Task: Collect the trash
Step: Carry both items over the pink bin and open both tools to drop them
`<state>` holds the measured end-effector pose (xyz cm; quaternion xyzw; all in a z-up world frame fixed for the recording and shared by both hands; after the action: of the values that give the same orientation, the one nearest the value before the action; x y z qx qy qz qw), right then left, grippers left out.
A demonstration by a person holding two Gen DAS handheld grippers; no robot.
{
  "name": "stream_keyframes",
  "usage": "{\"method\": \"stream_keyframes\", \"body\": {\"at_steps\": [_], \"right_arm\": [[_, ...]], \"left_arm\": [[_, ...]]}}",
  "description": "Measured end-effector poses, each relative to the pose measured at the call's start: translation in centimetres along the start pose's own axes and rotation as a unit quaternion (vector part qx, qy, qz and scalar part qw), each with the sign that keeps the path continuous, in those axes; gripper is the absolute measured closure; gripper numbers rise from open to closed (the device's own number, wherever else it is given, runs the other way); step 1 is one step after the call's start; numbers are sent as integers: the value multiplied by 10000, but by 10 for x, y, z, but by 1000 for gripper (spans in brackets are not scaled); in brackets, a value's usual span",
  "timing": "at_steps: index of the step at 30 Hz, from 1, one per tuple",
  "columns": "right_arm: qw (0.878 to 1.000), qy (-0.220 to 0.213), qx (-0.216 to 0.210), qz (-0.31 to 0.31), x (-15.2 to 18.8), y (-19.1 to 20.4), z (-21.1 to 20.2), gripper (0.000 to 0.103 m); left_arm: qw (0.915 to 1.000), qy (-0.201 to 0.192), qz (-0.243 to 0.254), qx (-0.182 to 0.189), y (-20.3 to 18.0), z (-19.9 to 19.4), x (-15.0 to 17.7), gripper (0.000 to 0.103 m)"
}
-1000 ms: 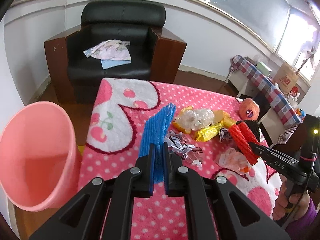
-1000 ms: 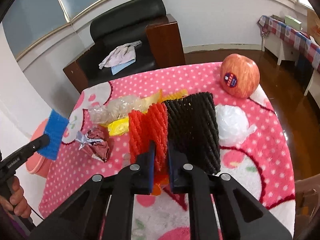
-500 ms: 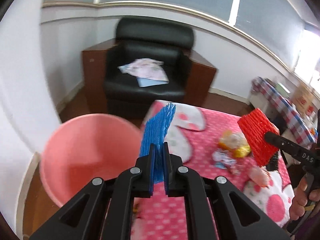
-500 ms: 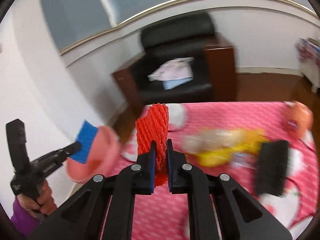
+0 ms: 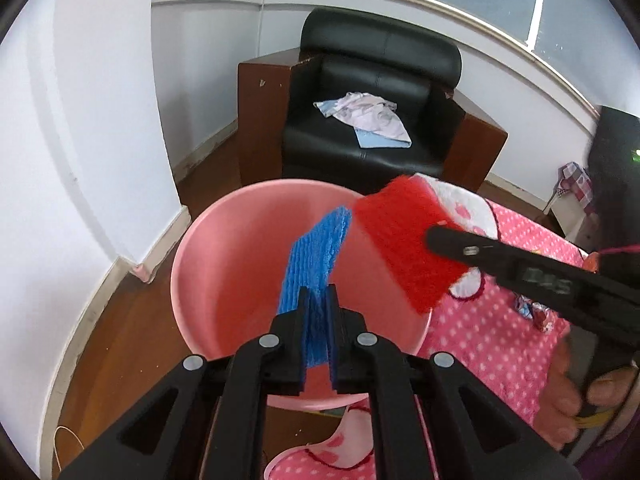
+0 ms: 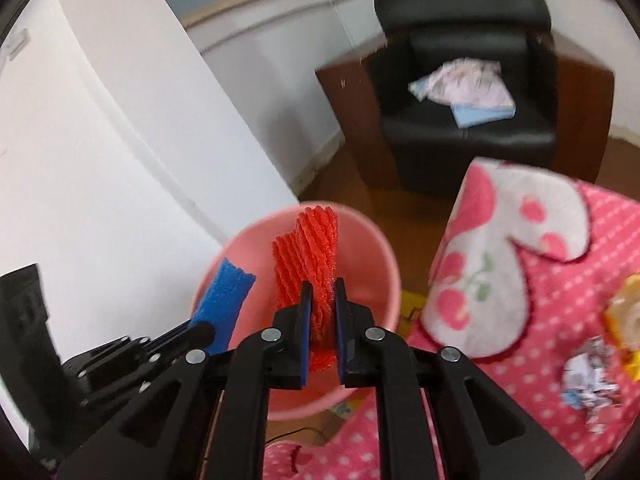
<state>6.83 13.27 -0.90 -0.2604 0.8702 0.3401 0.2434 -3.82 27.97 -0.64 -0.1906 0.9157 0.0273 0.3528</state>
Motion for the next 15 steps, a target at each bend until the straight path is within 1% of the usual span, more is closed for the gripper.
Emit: {"method": "stream_keyframes", "body": {"at_steps": [1, 2, 3, 5, 7, 11, 13, 15], "right_arm": [[10000, 64, -26, 51, 0, 0, 5, 87], [9998, 128, -60, 121, 1, 0, 9, 78], [9998, 146, -69, 153, 2, 0, 9, 73], [9997, 84, -122, 201, 4, 0, 5, 63], [9997, 30, -152, 179, 4, 1, -1, 61], [9997, -73, -177, 149, 4, 0, -15, 60], [9997, -166, -148, 100, 5, -2, -24, 60], [9996, -289, -51, 31, 12, -3, -38, 60]], "left_arm": [[10000, 2, 19, -11, 1, 0, 0, 94], [10000, 12, 33, -15, 0, 0, 0, 88], [10000, 14, 40, -2, 0, -1, -1, 85], [10000, -41, 29, -21, 0, -4, -1, 73], [9999, -112, 26, -37, -3, -7, -2, 69], [9997, -226, 32, 8, -9, -16, -1, 67], [9996, -272, 52, 51, -13, -20, 0, 65], [9993, -347, 78, 90, -19, -25, 1, 61]]}}
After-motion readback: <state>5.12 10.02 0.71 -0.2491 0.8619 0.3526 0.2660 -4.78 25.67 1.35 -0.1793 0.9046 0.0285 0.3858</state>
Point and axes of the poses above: each gripper's, at about its wrist camera, not at the fingertips, and z roughly the way its jaws point, y to its left, x to its underside, the point moved 3 cm from there along z, roughly the way its jaws point, and after that the axes turned 3 degrees about -x, right-handed, at the moved point
